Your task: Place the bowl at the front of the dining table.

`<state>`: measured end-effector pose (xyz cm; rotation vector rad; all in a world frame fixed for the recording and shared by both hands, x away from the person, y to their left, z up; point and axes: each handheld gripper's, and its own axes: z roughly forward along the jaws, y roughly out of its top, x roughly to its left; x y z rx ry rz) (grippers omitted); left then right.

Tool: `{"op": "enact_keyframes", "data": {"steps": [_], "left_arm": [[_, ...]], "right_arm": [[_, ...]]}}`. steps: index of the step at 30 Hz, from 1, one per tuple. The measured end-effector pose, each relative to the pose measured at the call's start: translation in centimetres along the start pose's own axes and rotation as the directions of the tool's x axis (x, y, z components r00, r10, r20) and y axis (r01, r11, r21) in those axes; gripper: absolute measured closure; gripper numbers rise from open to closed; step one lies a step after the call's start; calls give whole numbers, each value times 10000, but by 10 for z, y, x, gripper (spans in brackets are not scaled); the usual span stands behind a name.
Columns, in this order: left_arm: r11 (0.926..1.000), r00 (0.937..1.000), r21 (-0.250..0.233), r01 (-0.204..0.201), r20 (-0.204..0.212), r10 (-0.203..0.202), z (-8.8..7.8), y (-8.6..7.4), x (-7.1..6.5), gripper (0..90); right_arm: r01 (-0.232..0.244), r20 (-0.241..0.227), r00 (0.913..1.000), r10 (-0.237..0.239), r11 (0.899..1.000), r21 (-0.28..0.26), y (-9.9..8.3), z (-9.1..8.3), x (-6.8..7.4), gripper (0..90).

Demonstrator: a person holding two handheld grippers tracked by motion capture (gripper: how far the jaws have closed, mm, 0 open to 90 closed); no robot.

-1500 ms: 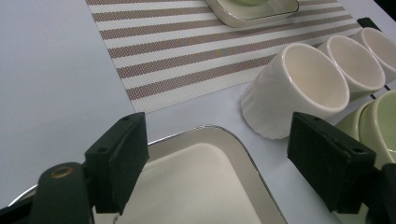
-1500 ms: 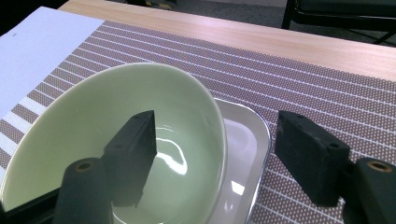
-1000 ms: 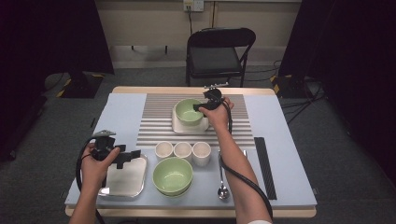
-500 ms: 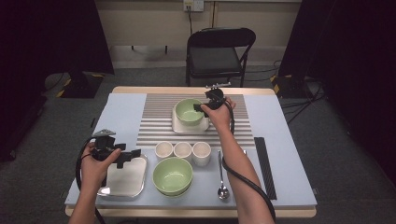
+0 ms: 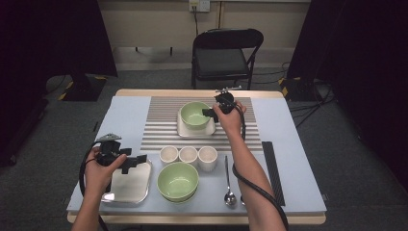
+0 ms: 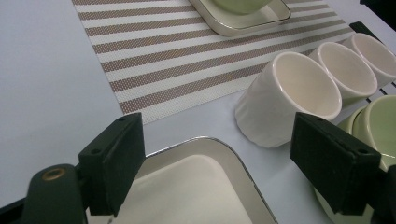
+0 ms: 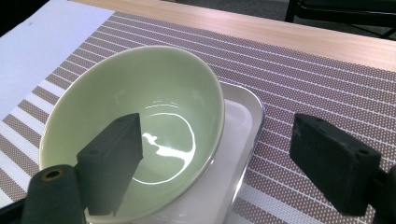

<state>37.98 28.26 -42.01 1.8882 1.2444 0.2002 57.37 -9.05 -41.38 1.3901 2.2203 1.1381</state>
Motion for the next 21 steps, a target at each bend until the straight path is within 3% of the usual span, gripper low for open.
{"op": "enact_keyframes", "data": {"steps": [9,21], "left_arm": [[9999,10000,138,-49,-34,49,1,-1,-3,172],[10000,10000,67,39,-15,-39,2,0,-4,169]], "right_arm": [[42,-37,10000,-42,10000,-16,-2,-8,-2,165],[512,-57,9987,-512,9987,27,-4,-22,0,167]]}}
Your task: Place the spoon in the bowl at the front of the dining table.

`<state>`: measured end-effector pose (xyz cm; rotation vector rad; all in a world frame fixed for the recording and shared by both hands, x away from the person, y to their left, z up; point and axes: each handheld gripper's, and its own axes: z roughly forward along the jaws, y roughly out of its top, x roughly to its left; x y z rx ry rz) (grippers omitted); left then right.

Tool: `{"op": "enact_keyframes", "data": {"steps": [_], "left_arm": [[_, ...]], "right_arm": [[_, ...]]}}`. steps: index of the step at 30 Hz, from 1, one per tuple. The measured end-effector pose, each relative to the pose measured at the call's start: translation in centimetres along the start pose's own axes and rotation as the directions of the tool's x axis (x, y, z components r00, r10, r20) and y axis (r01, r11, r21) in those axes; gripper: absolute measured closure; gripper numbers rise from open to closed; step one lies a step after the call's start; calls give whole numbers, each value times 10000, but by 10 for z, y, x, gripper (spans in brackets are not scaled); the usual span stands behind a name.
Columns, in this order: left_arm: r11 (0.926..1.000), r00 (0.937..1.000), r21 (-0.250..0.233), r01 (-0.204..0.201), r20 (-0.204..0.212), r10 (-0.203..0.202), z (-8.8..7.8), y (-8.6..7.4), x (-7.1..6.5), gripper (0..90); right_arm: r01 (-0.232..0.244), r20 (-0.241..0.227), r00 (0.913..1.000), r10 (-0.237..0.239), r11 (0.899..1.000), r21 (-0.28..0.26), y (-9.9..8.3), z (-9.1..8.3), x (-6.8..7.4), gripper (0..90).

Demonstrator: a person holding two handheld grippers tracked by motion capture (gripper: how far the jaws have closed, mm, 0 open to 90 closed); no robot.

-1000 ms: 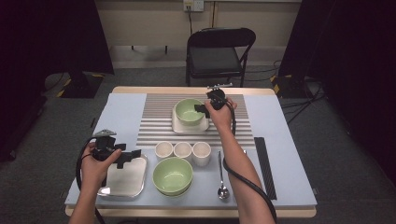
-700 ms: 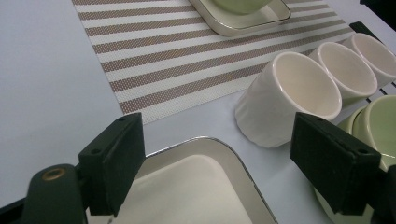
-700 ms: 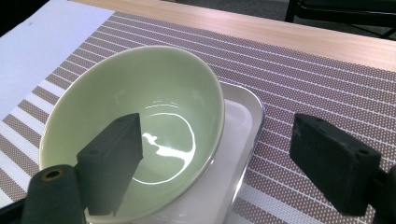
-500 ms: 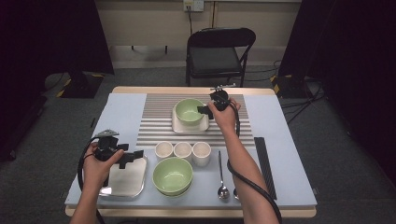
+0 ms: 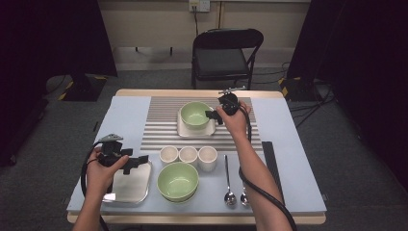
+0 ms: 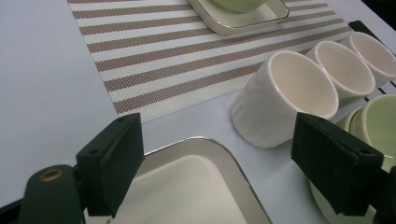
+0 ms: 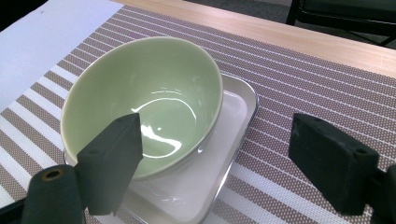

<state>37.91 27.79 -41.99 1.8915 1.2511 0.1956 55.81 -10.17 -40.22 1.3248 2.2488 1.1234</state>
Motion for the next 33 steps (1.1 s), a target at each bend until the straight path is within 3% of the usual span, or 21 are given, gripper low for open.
{"op": "enact_keyframes", "data": {"steps": [8,11,17,21,25,33], "left_arm": [[9999,9998,82,74,-173,-73,-1,0,0,166],[9997,9995,-29,233,-208,-234,-2,0,0,163],[9976,9954,-218,664,-681,-677,-3,1,-2,153],[9982,9955,-151,573,-748,-583,-3,1,-4,166],[9991,9956,-185,392,-839,-406,-3,1,-4,283],[9992,9949,-260,304,-958,-328,-5,0,-4,406]], "right_arm": [[69,-49,10000,-69,10000,-71,-2,-10,-3,168],[55,-65,10000,-55,9999,-102,-3,-14,-4,168],[111,-85,9999,-112,9999,-62,-7,-21,-3,169],[161,-136,9998,-162,9998,-118,-8,-24,-2,170],[143,-207,9997,-146,9998,-126,-11,-29,-2,170],[273,-269,9993,-278,9995,-188,-14,-37,-3,170]]}}
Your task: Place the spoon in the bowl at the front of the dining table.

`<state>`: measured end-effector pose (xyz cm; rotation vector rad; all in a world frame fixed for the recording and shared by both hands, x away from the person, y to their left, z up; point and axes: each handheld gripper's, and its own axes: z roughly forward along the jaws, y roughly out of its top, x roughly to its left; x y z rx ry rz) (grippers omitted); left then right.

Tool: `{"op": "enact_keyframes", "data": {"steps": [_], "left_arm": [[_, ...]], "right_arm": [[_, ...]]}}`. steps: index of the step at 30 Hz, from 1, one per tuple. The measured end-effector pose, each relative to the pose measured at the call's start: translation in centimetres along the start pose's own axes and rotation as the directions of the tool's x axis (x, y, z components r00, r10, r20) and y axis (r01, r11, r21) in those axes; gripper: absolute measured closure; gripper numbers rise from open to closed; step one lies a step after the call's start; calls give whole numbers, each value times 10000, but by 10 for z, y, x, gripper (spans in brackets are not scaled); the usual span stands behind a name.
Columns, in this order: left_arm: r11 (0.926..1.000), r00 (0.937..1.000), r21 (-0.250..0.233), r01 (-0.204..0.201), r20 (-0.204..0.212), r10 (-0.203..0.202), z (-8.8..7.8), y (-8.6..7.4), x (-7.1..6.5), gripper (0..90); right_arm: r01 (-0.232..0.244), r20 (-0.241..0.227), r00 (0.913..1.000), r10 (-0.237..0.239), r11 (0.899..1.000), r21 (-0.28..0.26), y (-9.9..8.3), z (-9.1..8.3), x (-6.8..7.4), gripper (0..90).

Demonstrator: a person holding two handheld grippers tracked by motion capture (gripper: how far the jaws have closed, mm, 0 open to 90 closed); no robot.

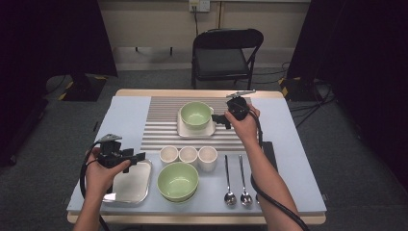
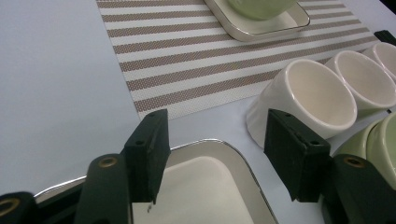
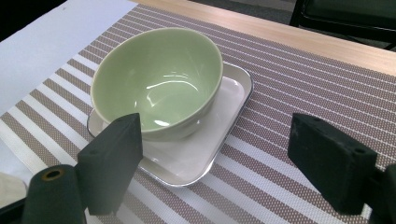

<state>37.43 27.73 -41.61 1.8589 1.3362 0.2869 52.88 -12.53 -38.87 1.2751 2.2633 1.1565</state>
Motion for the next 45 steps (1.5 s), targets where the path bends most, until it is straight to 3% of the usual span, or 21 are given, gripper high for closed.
{"op": "enact_keyframes", "data": {"steps": [6,12,17,29,35,45], "left_arm": [[9989,9997,-414,-198,-149,192,-2,-1,0,433],[9992,10000,-403,-83,46,85,-2,0,-2,451],[9987,9997,-502,-39,221,50,-4,3,-6,521],[9999,10000,-138,61,56,-60,-7,5,-12,693],[9999,9996,-74,-132,265,134,-5,7,-16,742],[9991,9993,421,-75,383,59,-4,7,-22,821]], "right_arm": [[32,-67,10000,-31,9999,95,-3,-4,0,170],[37,-97,9999,-37,10000,28,-7,-7,-1,170],[73,-152,9999,-73,10000,19,-11,-8,-1,170],[239,-267,9994,-239,9997,-10,-16,-14,1,170],[245,-382,9990,-247,9997,-46,-19,-18,2,170],[386,-506,9980,-386,9993,-5,-25,-27,3,170]]}}
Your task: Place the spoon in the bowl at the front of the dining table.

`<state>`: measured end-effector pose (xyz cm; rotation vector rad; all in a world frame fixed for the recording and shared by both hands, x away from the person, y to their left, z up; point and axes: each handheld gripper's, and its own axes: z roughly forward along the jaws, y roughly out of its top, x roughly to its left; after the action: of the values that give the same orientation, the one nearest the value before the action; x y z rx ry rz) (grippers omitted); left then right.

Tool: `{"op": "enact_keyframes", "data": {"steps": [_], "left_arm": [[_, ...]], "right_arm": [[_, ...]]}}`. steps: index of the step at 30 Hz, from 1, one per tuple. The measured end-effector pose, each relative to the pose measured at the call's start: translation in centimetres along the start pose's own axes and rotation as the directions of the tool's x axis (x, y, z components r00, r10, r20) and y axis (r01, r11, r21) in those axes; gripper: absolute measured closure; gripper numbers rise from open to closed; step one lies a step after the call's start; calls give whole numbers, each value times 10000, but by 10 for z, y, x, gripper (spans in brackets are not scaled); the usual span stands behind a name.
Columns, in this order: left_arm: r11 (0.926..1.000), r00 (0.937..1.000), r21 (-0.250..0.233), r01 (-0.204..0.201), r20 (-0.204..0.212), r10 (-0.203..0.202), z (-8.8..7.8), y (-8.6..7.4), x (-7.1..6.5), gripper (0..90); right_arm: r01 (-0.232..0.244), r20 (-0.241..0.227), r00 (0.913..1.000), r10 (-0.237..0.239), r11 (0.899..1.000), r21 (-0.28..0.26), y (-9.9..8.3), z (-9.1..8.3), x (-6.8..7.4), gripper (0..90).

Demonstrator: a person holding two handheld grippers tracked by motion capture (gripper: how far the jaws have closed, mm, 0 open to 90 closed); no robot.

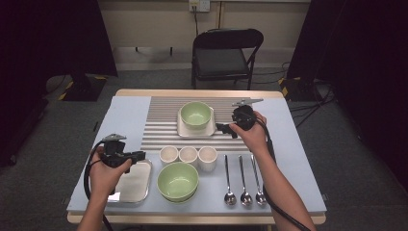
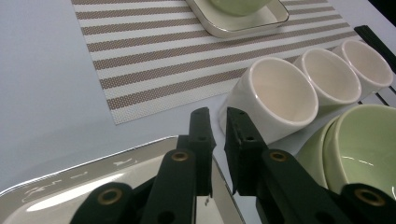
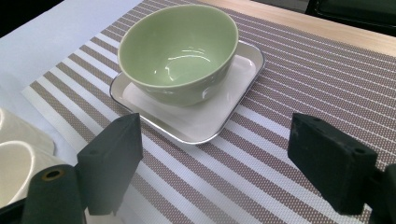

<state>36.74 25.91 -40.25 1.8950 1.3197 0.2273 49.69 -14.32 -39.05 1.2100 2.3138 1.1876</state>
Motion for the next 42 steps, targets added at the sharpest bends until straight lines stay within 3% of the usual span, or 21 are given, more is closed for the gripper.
{"op": "enact_keyframes", "data": {"steps": [24,35,42], "left_arm": [[9999,9997,106,-90,208,88,0,12,-21,900],[9996,9980,172,-204,594,194,2,21,-38,900],[9997,9952,227,-78,981,56,4,27,-49,900]], "right_arm": [[-14,-127,9999,12,9999,-116,-13,-17,-7,170],[47,-248,9997,-50,9999,-113,-16,-22,-5,170],[96,-329,9994,-99,9999,-93,-20,-24,-4,170]]}}
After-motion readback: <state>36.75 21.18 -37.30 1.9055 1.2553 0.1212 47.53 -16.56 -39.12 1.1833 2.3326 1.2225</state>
